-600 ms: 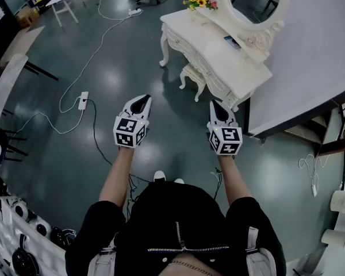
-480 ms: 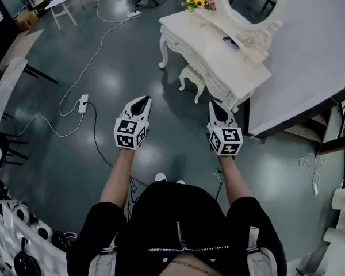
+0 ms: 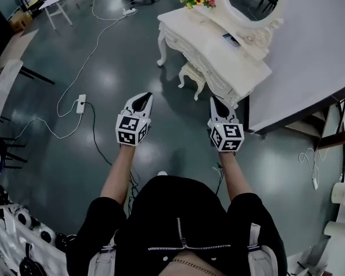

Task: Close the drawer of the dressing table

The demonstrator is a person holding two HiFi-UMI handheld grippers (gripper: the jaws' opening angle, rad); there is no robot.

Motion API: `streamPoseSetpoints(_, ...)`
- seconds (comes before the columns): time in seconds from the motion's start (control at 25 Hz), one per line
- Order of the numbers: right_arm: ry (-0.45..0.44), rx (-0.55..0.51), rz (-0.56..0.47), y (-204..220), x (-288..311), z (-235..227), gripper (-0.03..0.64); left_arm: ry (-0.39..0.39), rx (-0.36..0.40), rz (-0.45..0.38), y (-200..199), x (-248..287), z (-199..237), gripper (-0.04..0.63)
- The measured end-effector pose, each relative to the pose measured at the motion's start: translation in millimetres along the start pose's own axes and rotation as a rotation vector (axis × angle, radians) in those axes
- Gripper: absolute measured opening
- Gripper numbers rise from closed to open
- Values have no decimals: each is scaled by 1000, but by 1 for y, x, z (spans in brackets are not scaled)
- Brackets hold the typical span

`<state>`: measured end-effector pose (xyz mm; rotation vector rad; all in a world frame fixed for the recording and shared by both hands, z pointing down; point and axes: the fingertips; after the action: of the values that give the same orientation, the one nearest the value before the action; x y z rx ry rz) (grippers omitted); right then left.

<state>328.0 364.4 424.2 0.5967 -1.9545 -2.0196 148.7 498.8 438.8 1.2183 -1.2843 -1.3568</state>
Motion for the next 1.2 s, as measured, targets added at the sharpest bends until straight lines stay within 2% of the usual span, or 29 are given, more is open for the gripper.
streamPoseSetpoints(0.28,30,13,19,17,11,14,6,28,3,11,8,3,24,31)
streamPoseSetpoints(0.6,42,13,44,28,37,7,6,39,-15,24,20,26,47,31)
streamPoseSetpoints(0.88,34,18,57,45,104,-30,6,41,-18,41,33,95,78,31)
streamPoseSetpoints(1.2,18,42,41,44,215,-97,6,17,-2,50,27,203,128,31)
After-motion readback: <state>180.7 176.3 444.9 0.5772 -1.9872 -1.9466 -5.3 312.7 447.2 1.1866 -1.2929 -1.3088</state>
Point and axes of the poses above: the fingertips, and each gripper's own axes: x forward along the fingers, z to its left, y out of its underside, and after that the axes turned 14 degrees about -z, right-handed
